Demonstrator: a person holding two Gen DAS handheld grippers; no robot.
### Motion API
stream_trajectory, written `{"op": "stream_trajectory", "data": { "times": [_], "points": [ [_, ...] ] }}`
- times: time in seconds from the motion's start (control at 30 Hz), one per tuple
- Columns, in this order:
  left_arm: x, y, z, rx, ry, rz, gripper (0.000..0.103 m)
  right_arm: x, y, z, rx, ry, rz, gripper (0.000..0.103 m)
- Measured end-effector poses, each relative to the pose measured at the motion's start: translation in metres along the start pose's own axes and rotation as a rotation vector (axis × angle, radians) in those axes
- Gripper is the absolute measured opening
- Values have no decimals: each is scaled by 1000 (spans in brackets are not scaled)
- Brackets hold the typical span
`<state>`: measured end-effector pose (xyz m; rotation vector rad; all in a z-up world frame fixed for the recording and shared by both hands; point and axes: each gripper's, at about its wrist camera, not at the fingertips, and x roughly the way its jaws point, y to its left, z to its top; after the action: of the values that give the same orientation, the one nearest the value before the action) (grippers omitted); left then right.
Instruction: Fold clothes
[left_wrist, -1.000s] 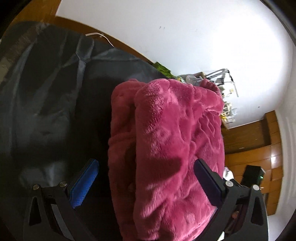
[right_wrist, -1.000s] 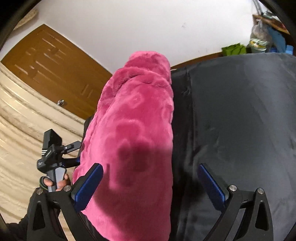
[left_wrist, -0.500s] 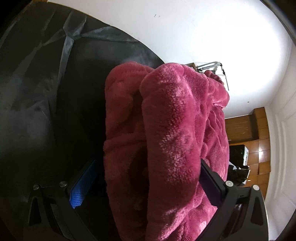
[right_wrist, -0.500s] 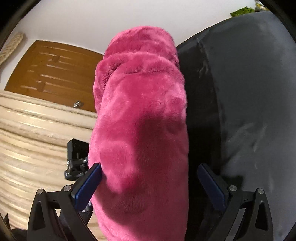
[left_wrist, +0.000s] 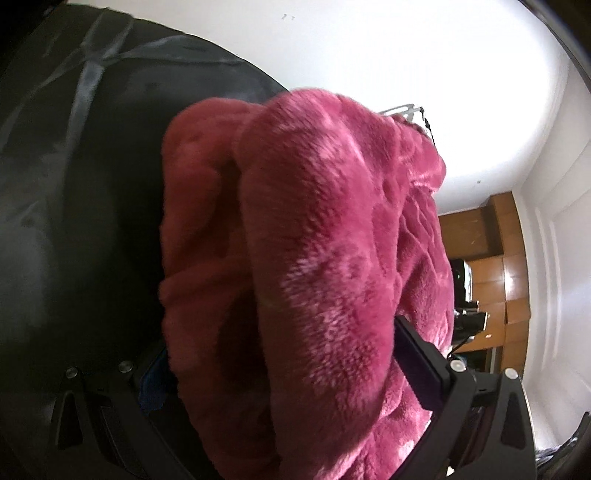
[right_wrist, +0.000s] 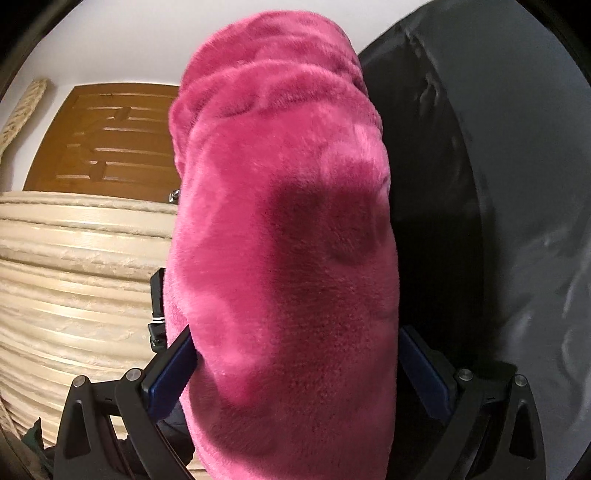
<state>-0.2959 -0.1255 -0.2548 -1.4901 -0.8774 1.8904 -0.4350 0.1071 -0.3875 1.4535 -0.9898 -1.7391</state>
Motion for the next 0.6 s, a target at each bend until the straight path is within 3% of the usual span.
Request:
{"op": "stream_trajectory", "data": {
  "times": [0.3,0.5,0.6],
  "points": [
    [9,-6,3,-25,12,7,91,31,16,-5,13,-10,-42,103],
    [-4,-19,-12,-3,-20,9,86,41,43,-20,-4,-93,-62,82],
    [-4,-39,-20,25,-29,8,86,38,53,-30,-24,-116,-71,80]
  ]
}}
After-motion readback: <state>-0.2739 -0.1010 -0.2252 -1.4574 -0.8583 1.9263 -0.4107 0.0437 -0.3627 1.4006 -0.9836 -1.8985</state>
